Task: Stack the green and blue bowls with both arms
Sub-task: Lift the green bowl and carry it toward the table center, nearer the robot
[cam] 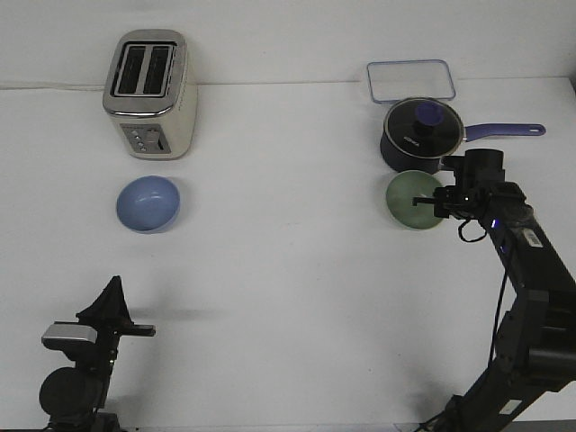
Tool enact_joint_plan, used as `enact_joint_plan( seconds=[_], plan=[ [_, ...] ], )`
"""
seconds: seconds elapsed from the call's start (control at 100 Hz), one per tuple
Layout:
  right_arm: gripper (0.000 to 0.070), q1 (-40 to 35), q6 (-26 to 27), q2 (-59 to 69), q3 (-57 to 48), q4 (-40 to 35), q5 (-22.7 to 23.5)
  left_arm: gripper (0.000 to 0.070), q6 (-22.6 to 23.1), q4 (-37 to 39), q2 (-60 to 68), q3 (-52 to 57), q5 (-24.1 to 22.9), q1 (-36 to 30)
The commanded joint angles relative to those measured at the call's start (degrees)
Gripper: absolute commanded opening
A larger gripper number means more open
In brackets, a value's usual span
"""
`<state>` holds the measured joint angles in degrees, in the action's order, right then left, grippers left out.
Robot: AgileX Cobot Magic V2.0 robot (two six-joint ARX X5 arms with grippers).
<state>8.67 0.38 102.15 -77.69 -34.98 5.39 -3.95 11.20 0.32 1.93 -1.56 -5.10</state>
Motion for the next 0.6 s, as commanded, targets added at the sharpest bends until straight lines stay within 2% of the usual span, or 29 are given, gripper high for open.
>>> enact_joint_plan(
  seconds=[0.0, 0.32, 0.59],
  plan=[
    [0.0, 0.09, -0.15, 0.96, -1.18, 0.02, -0.35, 0.0012, -0.02, 0.85, -0.13, -1.14, -0.15, -0.04],
    [0.0, -1.88, 1.33, -5.49, -3.87, -5.7, 5.84, 0.0012, -0.02, 0.81, -0.13, -1.14, -0.15, -0.04],
    [0.0, -11.17, 2.27, -14.21, -3.82, -12.79, 10.6, 0.0012, -0.02, 0.83, -0.13, -1.14, -0.15, -0.04]
  ],
)
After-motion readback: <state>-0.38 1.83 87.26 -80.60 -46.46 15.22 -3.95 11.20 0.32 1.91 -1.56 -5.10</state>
